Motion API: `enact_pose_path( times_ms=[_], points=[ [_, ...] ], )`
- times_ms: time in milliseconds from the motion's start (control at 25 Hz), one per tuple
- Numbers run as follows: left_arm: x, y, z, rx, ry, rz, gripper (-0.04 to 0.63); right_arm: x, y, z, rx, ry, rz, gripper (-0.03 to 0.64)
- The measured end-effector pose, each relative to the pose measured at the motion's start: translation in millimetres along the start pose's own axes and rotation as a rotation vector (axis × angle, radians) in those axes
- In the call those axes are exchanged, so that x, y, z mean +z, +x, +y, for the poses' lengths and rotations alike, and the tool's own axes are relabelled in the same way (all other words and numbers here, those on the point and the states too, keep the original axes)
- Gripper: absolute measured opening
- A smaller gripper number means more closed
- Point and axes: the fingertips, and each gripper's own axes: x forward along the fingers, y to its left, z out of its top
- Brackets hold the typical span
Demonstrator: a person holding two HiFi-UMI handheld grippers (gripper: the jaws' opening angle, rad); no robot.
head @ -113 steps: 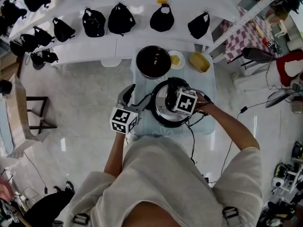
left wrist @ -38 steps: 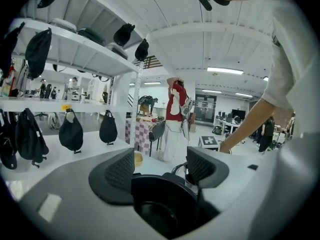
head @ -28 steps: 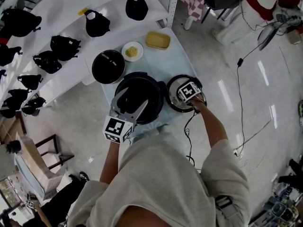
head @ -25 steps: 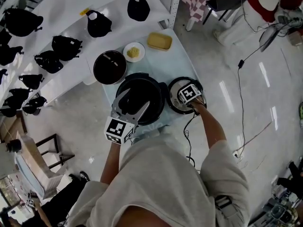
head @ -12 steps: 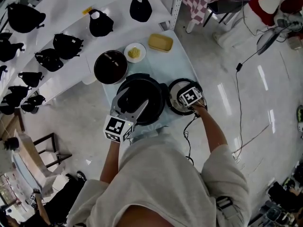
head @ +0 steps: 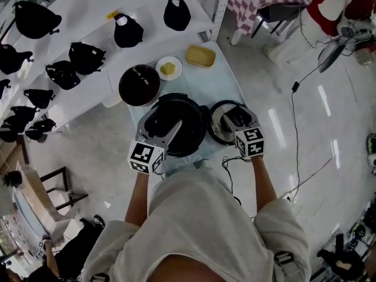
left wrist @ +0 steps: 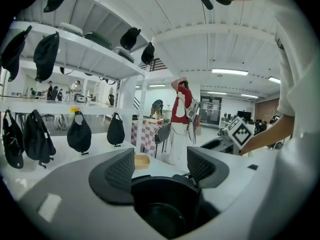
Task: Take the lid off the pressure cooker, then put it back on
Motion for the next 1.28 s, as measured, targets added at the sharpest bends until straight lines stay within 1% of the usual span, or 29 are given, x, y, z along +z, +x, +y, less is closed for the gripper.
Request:
enact_pose_path(
  times_ms=[80,160,240,400,760,920,1000,1120,1200,1280],
  points=[
    [2,-2,2,0.006,0.004,-0.006,0.311,38,-28,12,-0.01,0.001,-0.152,0.24],
    [6,-5,5,0.014,0.006,-0.015,0.311,71,-51,23,-0.02,-0.001,-0.262,0.238],
    [10,-8,7,0.026,0.005,-0.028,0.311,92,-65,33,-0.028,-0.013,-0.319,0.238],
    [19,-18,13,0.052,0.002,-0.054,0.311,109,-73,49,-0.034,-0.065,-0.345,0.235],
    [20,-45,33,0.118,-0.017,-0.087,0.311,121,-56,73,0.018,-0.08,-0.35,0.235],
    [20,-52,37,0.131,-0.018,-0.094,0.311,124,-50,81,0.036,-0.087,-0.348,0.235],
    [21,-53,37,0.133,-0.017,-0.097,0.311,119,-45,80,0.036,-0.082,-0.331,0.236],
    [22,-51,35,0.127,-0.013,-0.1,0.311,92,-31,67,0.027,-0.057,-0.247,0.246],
    [23,-49,33,0.119,-0.013,-0.098,0.311,59,-18,53,0.016,-0.034,-0.154,0.252],
    [23,-46,31,0.111,-0.014,-0.098,0.311,19,-4,38,0.009,-0.015,-0.039,0.257]
  ],
)
